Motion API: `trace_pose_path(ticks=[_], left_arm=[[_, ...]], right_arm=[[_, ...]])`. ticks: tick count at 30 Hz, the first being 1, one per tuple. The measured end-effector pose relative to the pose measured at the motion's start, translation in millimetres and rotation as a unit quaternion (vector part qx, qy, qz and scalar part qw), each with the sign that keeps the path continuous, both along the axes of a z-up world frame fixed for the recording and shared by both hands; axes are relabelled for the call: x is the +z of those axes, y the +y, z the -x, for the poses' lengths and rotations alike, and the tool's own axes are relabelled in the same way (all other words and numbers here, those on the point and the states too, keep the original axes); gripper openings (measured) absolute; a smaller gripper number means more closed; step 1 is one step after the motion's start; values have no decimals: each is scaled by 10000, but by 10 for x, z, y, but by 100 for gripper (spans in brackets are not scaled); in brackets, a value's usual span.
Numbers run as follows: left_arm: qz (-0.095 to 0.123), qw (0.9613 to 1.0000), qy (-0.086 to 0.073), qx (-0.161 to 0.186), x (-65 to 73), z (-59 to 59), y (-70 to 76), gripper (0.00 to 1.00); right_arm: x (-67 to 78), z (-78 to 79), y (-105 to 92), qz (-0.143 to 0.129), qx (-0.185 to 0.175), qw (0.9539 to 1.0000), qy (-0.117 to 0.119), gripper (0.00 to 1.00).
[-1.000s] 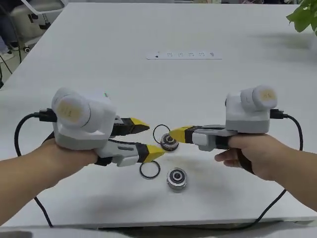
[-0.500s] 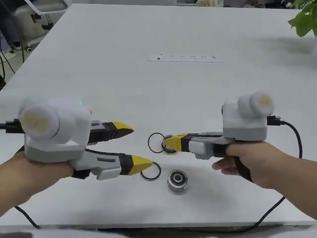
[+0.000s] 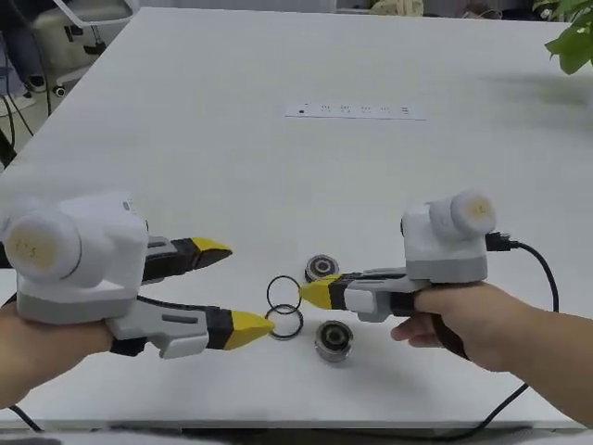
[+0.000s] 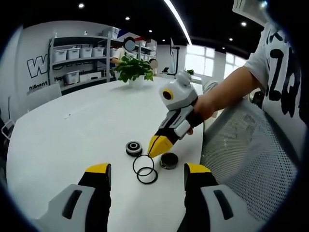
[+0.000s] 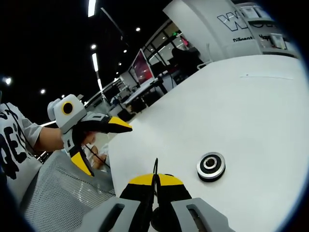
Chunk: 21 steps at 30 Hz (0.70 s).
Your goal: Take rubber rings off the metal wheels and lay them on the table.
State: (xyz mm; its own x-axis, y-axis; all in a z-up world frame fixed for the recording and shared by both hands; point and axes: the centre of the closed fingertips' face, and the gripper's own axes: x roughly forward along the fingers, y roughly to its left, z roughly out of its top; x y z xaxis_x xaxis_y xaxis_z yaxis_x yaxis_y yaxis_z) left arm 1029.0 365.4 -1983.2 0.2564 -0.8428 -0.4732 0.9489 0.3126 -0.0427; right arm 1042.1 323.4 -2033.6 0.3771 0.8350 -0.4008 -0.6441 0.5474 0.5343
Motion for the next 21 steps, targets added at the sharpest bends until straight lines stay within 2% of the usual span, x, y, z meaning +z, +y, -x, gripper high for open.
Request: trace_pose_path(ticks=[11, 21], left_arm=[[5, 9999, 37, 94, -33, 23, 59, 63], [-52, 9999, 96, 118, -75, 39, 83, 63]], right_arm=[[-125, 112, 86, 94, 240, 9995, 188, 0], [-204, 97, 30, 177, 137, 9994, 273, 0]])
